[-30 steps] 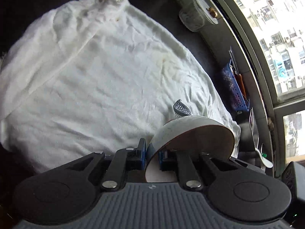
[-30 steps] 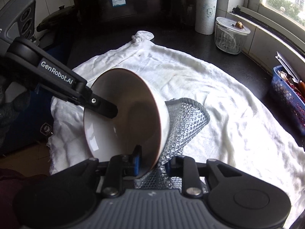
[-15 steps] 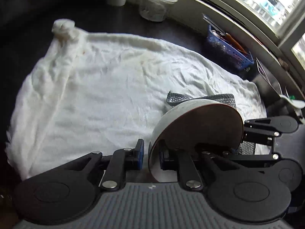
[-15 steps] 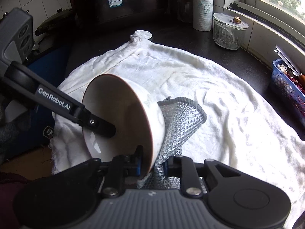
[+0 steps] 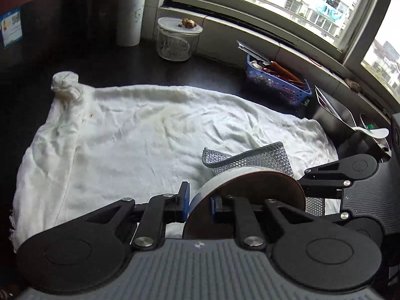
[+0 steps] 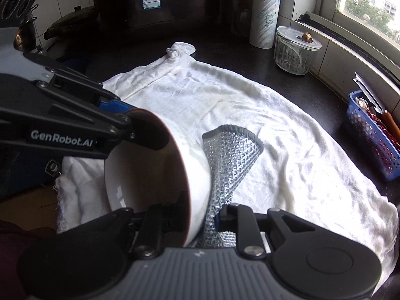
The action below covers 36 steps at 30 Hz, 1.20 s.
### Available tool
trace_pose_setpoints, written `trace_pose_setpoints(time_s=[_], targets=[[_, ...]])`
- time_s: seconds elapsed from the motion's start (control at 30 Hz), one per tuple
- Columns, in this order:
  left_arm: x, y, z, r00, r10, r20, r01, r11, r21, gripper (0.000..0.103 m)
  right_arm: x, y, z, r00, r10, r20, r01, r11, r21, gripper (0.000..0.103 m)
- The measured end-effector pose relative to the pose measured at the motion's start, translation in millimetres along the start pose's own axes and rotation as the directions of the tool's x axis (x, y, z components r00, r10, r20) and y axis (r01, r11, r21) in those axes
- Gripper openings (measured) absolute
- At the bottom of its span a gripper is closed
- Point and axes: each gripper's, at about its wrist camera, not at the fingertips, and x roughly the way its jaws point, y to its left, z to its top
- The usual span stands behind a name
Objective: Clean bowl
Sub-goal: 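Rotate the bowl with the left gripper while the right gripper scrubs the outside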
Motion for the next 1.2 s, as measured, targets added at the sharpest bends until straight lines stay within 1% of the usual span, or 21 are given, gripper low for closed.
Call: trace_pose_setpoints(time_s=[0.1, 0.17, 0.23, 0.33, 0.37, 0.4, 0.43, 0.5, 0.53, 0.6, 0.67, 0.73, 0.77, 0.8, 0.87, 0.93, 1.0, 1.03, 1.07, 1.13, 1.2], targets=[[3, 22, -3, 0.999, -0.041, -0.029, 0.036, 0.985, -0.167, 0.015, 3, 5, -1, 1.000, 0.016, -0.006, -0.016, 1.000, 0.004, 0.021], [7, 37, -8, 0.996, -0.072, -0.047, 0.056, 0.958, -0.280, 0.015, 5, 6, 0, 1.000, 0.027, -0.008, -0.027, 1.000, 0.009, 0.021], [12, 51, -13, 0.992, -0.106, -0.062, 0.073, 0.918, -0.389, 0.015, 8, 5, 0, 0.999, 0.046, -0.008, -0.046, 0.999, 0.026, 0.023], [23, 77, -31, 0.975, -0.209, -0.075, 0.122, 0.788, -0.603, 0.015, 10, 7, 1, 0.998, 0.060, -0.006, -0.060, 0.997, 0.040, 0.025], [25, 82, -36, 0.968, -0.241, -0.064, 0.141, 0.741, -0.657, 0.015, 10, 7, 1, 0.998, 0.061, -0.004, -0.061, 0.997, 0.046, 0.025], [27, 86, -40, 0.962, -0.266, -0.057, 0.154, 0.705, -0.693, 0.015, 10, 7, 1, 0.998, 0.059, -0.003, -0.059, 0.997, 0.050, 0.025], [31, 89, -44, 0.953, -0.297, -0.052, 0.166, 0.660, -0.733, 0.015, 10, 8, 1, 0.998, 0.055, -0.002, -0.055, 0.997, 0.051, 0.025], [34, 91, -46, 0.944, -0.328, -0.046, 0.180, 0.626, -0.758, 0.015, 6, 6, 2, 0.999, 0.047, 0.003, -0.047, 0.997, 0.057, 0.025], [34, 88, -44, 0.945, -0.322, -0.052, 0.180, 0.648, -0.740, 0.015, 5, 4, 3, 0.999, 0.042, 0.005, -0.042, 0.997, 0.058, 0.025], [31, 73, -33, 0.958, -0.276, -0.084, 0.165, 0.764, -0.623, 0.015, 3, 3, 4, 1.000, 0.030, 0.004, -0.030, 0.998, 0.052, 0.025], [26, 48, -22, 0.975, -0.185, -0.122, 0.117, 0.896, -0.428, 0.015, 4, 5, 3, 1.000, 0.013, -0.002, -0.013, 0.999, 0.036, 0.025], [22, 25, -18, 0.987, -0.092, -0.132, 0.058, 0.968, -0.243, 0.015, 4, 3, 2, 1.000, 0.012, 0.001, -0.012, 0.999, 0.038, 0.024], [19, 14, -16, 0.992, -0.038, -0.123, 0.021, 0.990, -0.139, 0.015, 3, 3, 2, 1.000, 0.009, 0.003, -0.009, 0.999, 0.036, 0.023], [17, 2, -14, 0.994, 0.015, -0.108, -0.019, 0.999, -0.035, 0.015, 2, 3, 2, 1.000, 0.001, 0.005, -0.001, 1.000, 0.027, 0.022], [11, -18, -12, 0.995, 0.076, -0.063, -0.066, 0.987, 0.145, 0.015, 1, 2, 2, 1.000, -0.002, 0.005, 0.002, 1.000, 0.019, 0.019], [5, -30, -11, 0.995, 0.099, -0.017, -0.091, 0.962, 0.258, 0.015, 0, 3, 2, 1.000, -0.004, 0.009, 0.004, 1.000, 0.006, 0.017], [3, -38, -9, 0.994, 0.109, 0.011, -0.107, 0.940, 0.323, 0.015, -1, 5, 2, 1.000, -0.020, 0.012, 0.021, 1.000, -0.014, 0.017], [1, -42, -8, 0.994, 0.108, 0.026, -0.110, 0.931, 0.348, 0.015, -2, 5, 3, 1.000, -0.026, 0.016, 0.026, 0.999, -0.018, 0.017], [1, -45, -7, 0.994, 0.098, 0.038, -0.105, 0.930, 0.351, 0.015, -3, 4, 3, 0.999, -0.032, 0.021, 0.032, 0.999, -0.022, 0.016], [-1, -43, -3, 0.997, 0.064, 0.039, -0.072, 0.955, 0.289, 0.015, -6, 4, 5, 0.998, -0.046, 0.034, 0.047, 0.998, -0.041, 0.015], [1, -35, 2, 0.999, 0.040, 0.028, -0.044, 0.979, 0.197, 0.016, -8, 3, 8, 0.998, -0.049, 0.041, 0.051, 0.998, -0.039, 0.015]])
